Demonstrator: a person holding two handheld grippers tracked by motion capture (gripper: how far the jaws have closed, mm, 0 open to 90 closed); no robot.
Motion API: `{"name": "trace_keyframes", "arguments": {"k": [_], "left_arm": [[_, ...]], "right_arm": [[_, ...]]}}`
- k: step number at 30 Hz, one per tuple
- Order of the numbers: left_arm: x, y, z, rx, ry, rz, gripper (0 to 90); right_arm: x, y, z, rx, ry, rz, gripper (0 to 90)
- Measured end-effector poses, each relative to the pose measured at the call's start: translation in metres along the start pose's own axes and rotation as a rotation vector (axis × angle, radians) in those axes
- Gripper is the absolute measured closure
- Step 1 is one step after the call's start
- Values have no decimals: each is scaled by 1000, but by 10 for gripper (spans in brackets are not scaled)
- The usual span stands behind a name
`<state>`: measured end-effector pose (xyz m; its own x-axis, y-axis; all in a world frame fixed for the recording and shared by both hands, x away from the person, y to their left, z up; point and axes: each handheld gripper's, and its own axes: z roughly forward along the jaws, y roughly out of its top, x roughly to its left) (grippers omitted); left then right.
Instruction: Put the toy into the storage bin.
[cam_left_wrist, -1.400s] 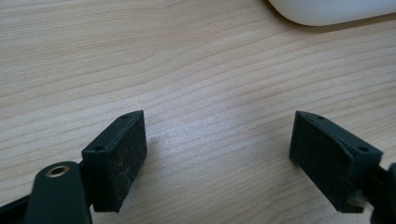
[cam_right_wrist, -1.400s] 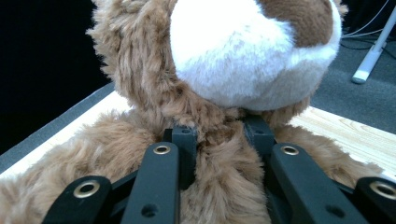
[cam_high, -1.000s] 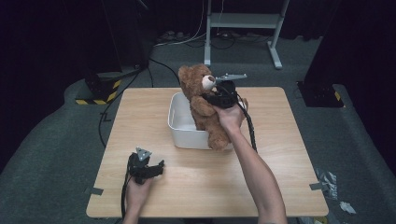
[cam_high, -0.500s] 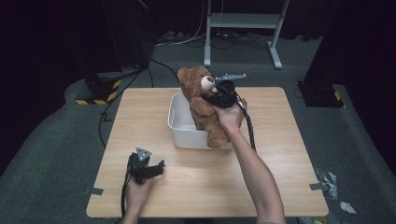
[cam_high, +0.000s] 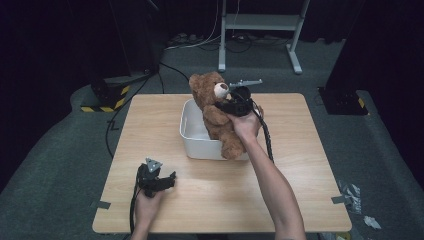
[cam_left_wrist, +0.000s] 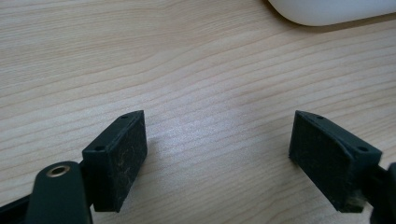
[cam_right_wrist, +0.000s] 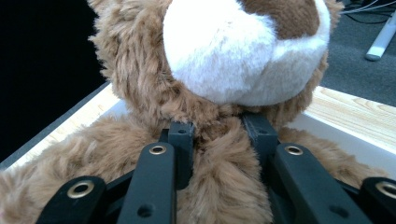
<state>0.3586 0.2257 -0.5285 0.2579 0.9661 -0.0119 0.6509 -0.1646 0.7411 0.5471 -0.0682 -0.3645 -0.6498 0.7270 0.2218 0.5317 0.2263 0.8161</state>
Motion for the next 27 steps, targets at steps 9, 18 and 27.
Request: {"name": "trace_keyframes", "arguments": {"k": [9, 18, 27], "left_arm": [[0, 0, 0, 0, 0, 0, 189], [0, 0, 0, 0, 0, 0, 189], [0, 0, 0, 0, 0, 0, 189]], "right_arm": [[3, 0, 1, 15, -9, -11, 664], [1, 0, -1, 23, 3, 1, 629], [-2, 1, -5, 27, 10, 5, 624]]}}
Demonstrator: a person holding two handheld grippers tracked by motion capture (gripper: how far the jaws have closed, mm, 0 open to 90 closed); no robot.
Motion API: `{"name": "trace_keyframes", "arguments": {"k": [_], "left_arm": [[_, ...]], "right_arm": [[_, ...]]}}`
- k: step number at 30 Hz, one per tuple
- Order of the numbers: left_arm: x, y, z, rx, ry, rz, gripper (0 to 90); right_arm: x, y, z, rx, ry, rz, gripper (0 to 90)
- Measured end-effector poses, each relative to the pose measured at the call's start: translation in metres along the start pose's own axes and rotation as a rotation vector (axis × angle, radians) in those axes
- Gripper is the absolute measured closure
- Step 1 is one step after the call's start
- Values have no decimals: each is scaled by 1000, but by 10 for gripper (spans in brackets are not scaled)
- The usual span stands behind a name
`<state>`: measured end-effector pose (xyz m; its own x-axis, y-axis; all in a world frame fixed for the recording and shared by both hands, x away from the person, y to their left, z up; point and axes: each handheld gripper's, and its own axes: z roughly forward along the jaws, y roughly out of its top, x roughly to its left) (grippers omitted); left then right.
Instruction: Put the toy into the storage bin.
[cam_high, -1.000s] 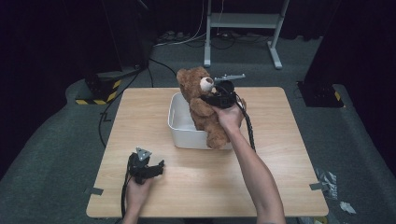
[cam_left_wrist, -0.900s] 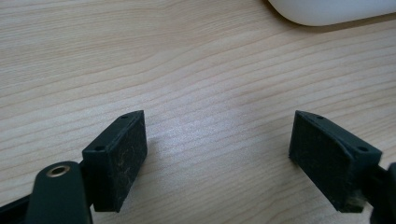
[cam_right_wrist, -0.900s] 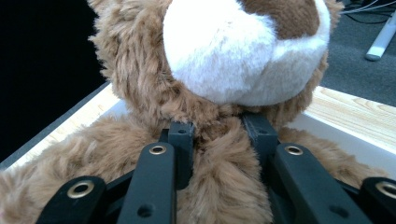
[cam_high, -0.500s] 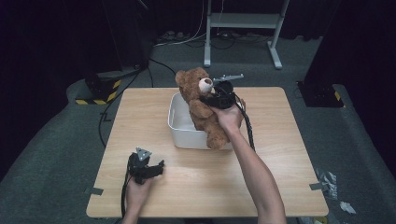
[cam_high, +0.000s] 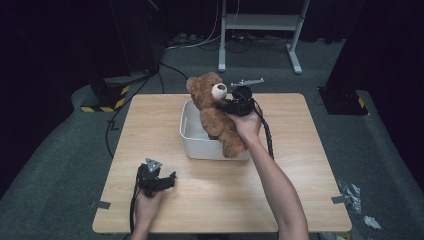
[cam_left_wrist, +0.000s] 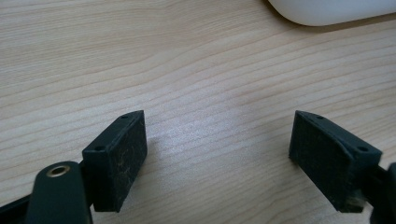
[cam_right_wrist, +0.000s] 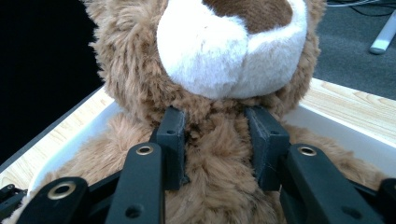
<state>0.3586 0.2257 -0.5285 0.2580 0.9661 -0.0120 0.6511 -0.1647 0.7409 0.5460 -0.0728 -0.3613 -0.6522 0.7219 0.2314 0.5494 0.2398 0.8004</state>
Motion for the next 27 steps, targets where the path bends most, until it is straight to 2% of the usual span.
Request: {"name": "trace_keyframes", "arguments": {"k": [3, 6, 10, 17, 27], "left_arm": [[0, 0, 0, 0, 0, 0, 189], [0, 0, 0, 0, 0, 0, 189], [0, 0, 0, 0, 0, 0, 189], [0, 0, 0, 0, 0, 0, 189], [0, 0, 0, 0, 0, 0, 189]], "right_arm": [[0, 0, 0, 3, -2, -6, 633], [3, 0, -1, 6, -4, -39, 691], [3, 0, -2, 12, 1, -50, 727], [3, -1, -4, 18, 8, -52, 755], [3, -3, -12, -2, 14, -64, 785]]}}
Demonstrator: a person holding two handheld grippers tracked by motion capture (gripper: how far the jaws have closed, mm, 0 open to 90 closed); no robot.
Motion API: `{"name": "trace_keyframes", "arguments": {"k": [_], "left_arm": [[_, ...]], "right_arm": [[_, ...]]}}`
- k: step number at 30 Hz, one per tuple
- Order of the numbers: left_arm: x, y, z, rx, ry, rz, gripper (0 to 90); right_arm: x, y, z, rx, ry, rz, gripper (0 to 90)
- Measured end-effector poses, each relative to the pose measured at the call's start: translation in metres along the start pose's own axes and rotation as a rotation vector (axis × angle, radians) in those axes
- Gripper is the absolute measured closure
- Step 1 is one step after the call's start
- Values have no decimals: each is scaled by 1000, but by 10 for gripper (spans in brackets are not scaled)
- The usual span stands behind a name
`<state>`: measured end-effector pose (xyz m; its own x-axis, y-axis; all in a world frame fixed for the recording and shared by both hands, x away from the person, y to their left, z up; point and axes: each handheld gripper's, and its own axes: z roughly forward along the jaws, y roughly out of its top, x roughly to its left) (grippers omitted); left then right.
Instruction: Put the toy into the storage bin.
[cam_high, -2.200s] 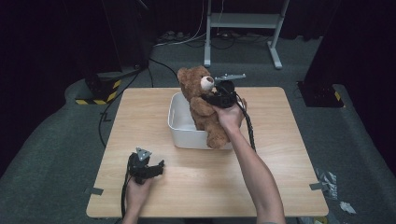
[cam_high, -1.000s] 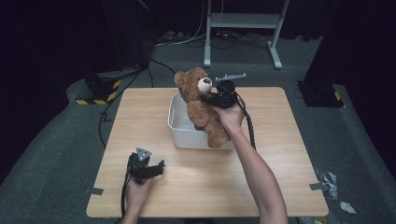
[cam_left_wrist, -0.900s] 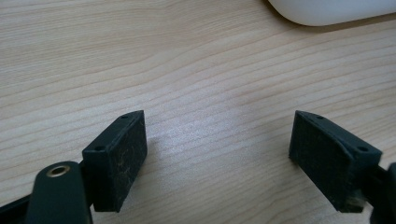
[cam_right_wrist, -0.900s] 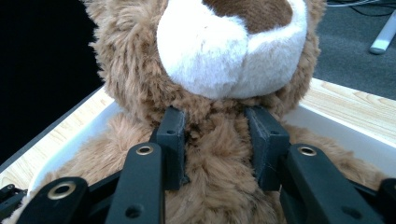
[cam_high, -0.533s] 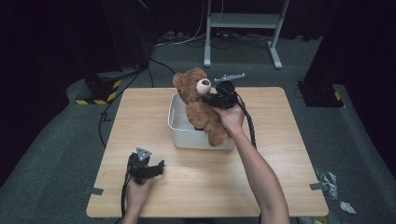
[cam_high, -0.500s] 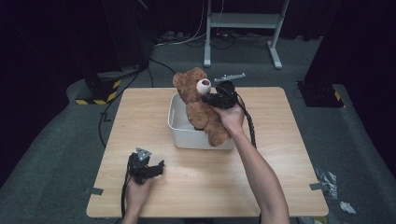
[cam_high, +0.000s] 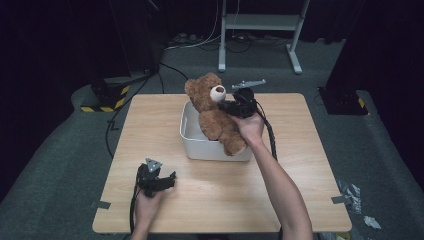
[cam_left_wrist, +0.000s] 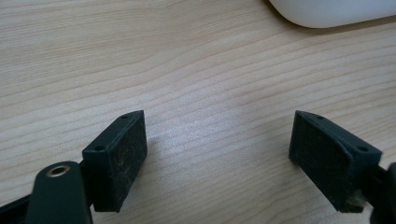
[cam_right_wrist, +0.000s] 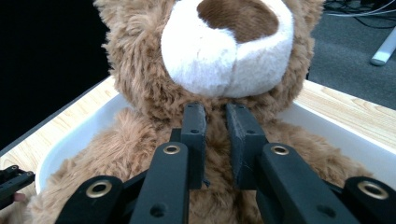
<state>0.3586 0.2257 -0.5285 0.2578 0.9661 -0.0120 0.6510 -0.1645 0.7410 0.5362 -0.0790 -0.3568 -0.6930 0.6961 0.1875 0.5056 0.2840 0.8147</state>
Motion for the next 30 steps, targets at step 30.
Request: {"name": "trace_keyframes", "arguments": {"k": [30], "left_arm": [[0, 0, 0, 0, 0, 0, 189]], "right_arm": [[-2, -10, -18, -44, 7, -13, 773]]}}
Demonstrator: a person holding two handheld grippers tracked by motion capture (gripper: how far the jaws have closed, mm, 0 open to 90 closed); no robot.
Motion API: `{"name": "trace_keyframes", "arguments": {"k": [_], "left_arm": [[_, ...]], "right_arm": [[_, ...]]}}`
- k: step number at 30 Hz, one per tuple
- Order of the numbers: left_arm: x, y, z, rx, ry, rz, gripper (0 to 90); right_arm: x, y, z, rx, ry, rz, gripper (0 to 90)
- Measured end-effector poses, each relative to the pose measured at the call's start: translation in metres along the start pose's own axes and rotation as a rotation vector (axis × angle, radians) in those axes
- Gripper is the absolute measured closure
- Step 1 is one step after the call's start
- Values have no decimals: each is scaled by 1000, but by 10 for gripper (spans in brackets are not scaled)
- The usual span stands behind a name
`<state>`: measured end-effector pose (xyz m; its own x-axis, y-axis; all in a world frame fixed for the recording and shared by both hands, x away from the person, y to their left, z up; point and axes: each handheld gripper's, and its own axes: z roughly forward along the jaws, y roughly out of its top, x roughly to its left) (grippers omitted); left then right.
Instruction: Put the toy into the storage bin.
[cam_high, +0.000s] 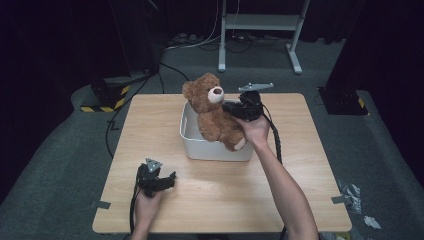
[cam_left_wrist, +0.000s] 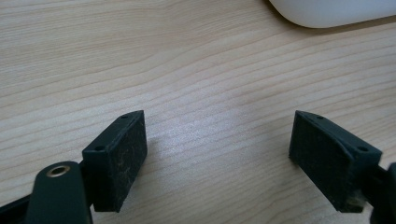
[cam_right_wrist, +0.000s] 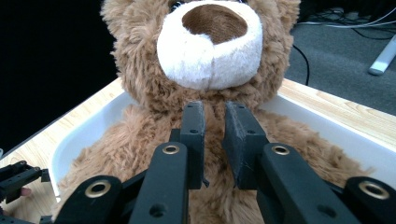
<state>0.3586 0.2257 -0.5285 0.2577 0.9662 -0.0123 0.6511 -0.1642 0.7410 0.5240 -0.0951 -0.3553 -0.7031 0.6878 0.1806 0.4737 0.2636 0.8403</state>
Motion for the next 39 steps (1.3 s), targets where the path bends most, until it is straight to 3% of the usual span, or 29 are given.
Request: {"name": "trace_keyframes", "arguments": {"k": [24, 39], "left_arm": [[0, 0, 0, 3, 0, 1, 189], [0, 0, 0, 0, 0, -1, 189]], "right_arm": [[0, -4, -11, -26, -1, -3, 743], [-4, -7, -29, -74, -1, 5, 717]]}}
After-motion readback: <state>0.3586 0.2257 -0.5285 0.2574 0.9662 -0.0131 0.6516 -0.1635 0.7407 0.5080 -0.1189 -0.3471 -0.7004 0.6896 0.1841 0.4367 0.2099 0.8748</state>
